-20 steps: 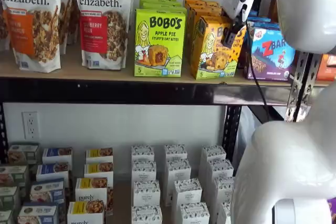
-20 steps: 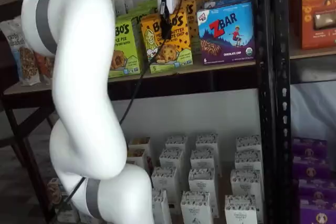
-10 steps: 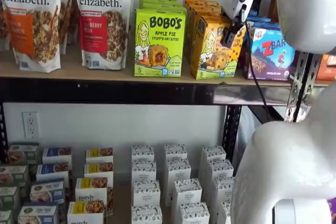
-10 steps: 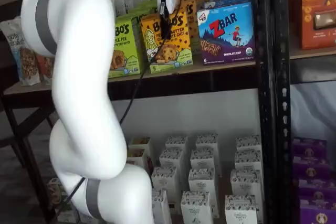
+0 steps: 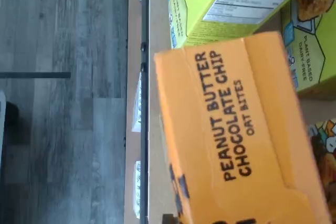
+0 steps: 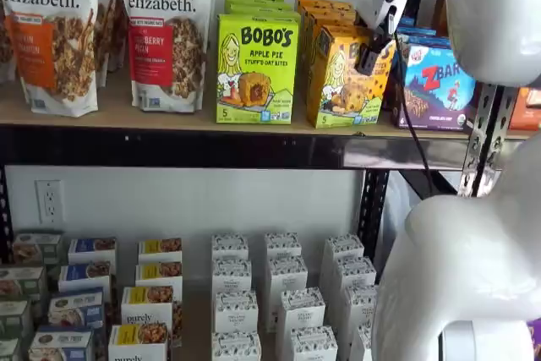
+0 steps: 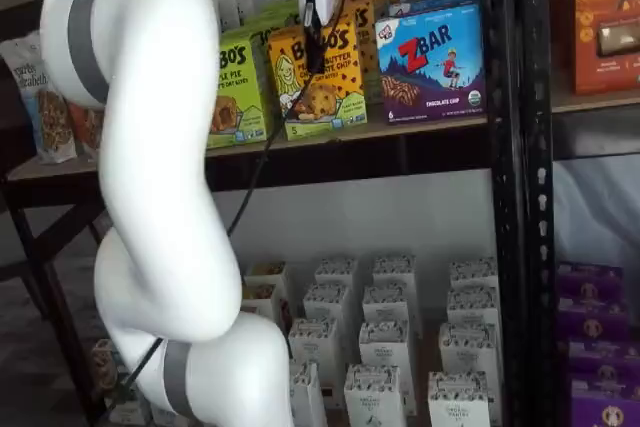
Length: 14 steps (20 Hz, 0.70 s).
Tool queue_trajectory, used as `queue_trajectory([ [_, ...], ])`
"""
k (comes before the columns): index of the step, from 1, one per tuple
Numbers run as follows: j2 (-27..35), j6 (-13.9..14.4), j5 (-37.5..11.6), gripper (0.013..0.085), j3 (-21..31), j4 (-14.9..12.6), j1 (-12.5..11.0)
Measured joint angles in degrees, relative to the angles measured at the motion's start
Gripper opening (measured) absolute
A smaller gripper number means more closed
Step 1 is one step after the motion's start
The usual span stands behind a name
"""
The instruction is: Pick up the orange box on the top shelf, the fifth box from the left
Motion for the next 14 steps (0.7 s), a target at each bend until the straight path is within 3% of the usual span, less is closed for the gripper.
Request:
queue_trajectory([
  [7,0.07,0.17,0.23,0.041,-0.23,-0.1,0.15],
  [14,0.18,0.68,0.66,0.041,-0.72,-0.45,0.62],
])
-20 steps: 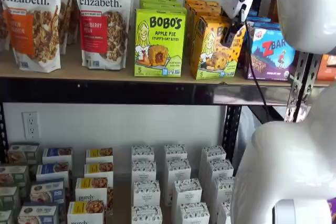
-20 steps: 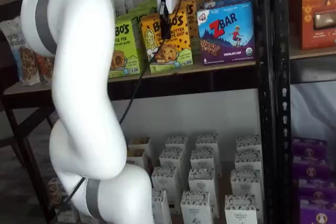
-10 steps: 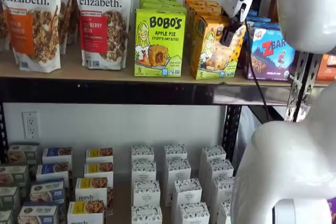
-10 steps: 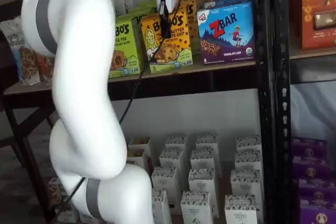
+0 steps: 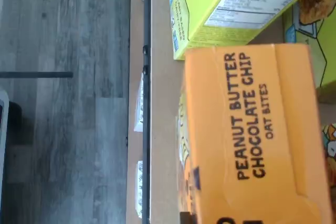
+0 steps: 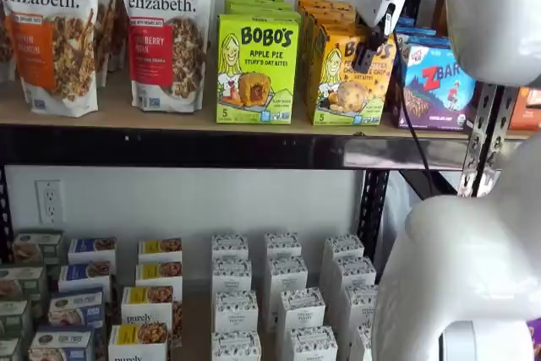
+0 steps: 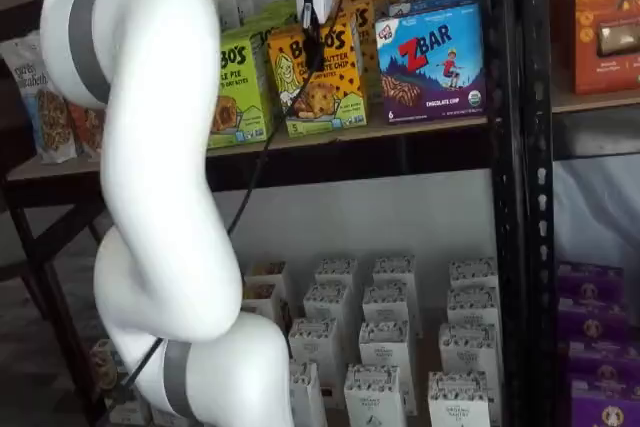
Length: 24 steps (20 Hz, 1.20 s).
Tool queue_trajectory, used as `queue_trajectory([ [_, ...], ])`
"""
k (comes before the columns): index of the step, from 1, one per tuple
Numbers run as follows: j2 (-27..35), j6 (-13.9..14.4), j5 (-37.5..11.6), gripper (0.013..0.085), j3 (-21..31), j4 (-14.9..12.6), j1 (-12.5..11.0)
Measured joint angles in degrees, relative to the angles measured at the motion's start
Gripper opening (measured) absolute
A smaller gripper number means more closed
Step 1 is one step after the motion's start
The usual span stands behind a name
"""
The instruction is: Pick up the orange box on the top shelf, the fifth box from the left
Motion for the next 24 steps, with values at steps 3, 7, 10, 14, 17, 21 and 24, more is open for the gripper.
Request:
queue_trajectory([
  [3,0.02,0.1,0.04,0.041,-0.1,-0.06,0.08],
  [7,0.06,0.17,0.13,0.041,-0.18,-0.32,0.18],
  [10,0.0,0.17,0.05,0.041,-0.06,-0.44,0.21],
  [14,-0.31,0.09,-0.43,0.041,0.38,-0.22,0.13],
  [17,-0.47,0.08,-0.5,0.041,0.58,-0.28,0.13],
  [21,-0.75,0.05,-0.59,0.033,0.91,-0.19,0.12],
  [24,-0.54,0.18,0.12,0.033,0.52,-0.64,0.26],
])
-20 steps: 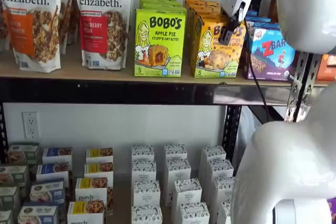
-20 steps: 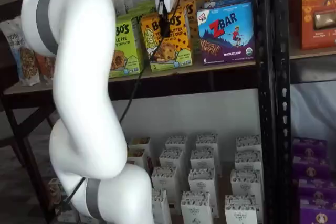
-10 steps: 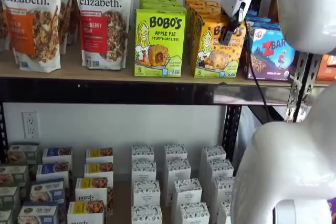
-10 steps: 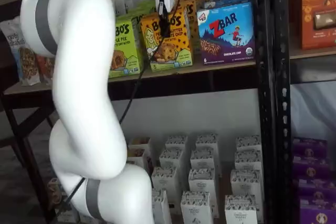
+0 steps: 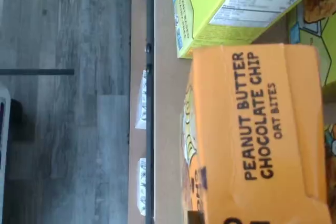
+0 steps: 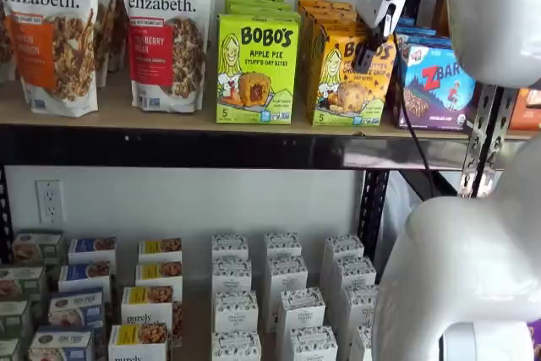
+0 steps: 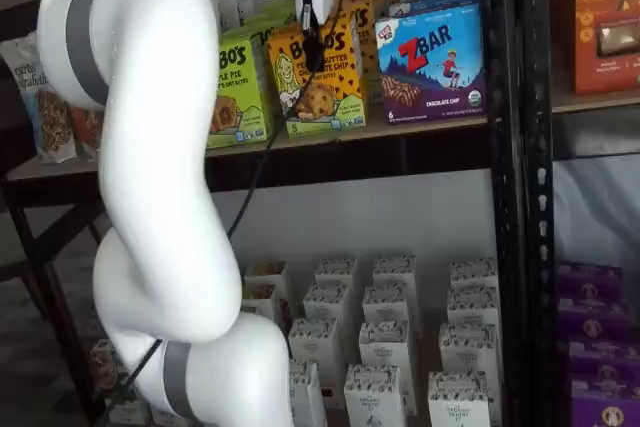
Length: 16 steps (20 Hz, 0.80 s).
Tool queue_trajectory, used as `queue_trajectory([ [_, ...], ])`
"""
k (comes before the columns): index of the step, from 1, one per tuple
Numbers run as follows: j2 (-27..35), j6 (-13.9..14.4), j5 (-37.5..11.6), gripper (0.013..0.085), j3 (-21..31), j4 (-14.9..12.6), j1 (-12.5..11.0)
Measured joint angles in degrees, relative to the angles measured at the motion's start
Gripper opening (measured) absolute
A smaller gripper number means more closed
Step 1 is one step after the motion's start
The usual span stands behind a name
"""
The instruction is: Pick up the orange box on the top shelf, the fifth box from the left
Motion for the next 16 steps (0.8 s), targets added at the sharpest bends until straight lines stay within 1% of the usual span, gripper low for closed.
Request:
queue_trajectory([
  [5,0.01,0.26,0.88,0.033,-0.35,-0.41,0.23],
  [9,-0.32,0.51,2.97,0.033,-0.87,-0.44,0.29],
  [13,-1.43,0.43,5.54,0.033,-0.9,-0.08,-0.18],
  [16,-3.65,0.06,6.2,0.033,0.62,0.0,-0.72],
])
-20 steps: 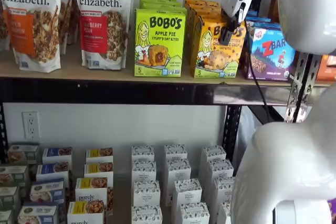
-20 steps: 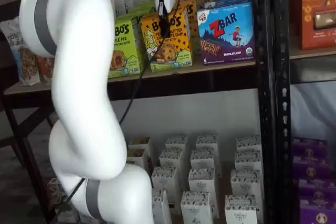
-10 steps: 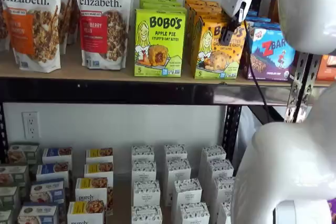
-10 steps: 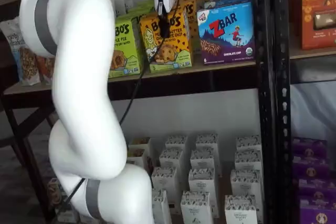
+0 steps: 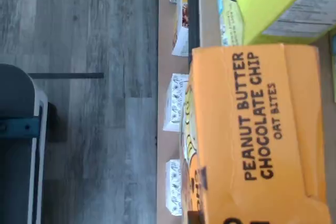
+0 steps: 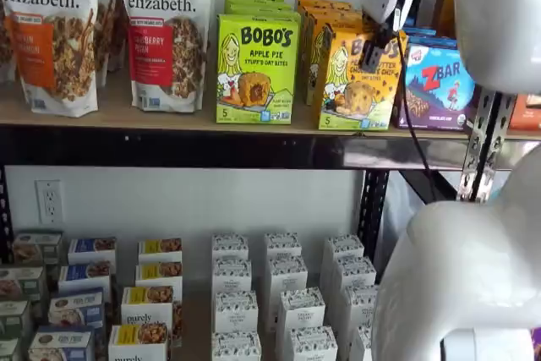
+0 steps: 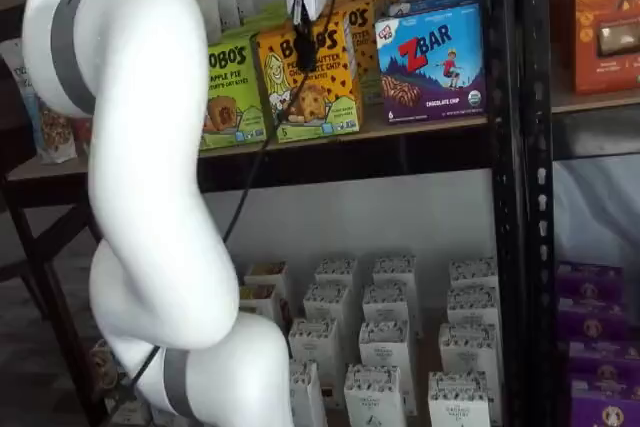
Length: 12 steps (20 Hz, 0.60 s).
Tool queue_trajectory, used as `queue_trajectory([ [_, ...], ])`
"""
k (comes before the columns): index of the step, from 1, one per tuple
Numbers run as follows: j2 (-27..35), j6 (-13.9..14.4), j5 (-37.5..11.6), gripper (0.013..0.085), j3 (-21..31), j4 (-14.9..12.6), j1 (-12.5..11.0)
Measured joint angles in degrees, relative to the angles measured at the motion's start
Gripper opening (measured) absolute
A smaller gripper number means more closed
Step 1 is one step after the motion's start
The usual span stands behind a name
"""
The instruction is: Pick up the orange box on the top shelf, the fifth box from the left
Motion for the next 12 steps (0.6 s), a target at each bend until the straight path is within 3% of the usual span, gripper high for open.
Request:
queue_trajectory([
  [6,-3.83,-0.28,2.89,0.033,2.76,-1.57,-0.23],
  [12,-9.26,0.38,5.04,0.033,8.13,-4.26,0.96],
])
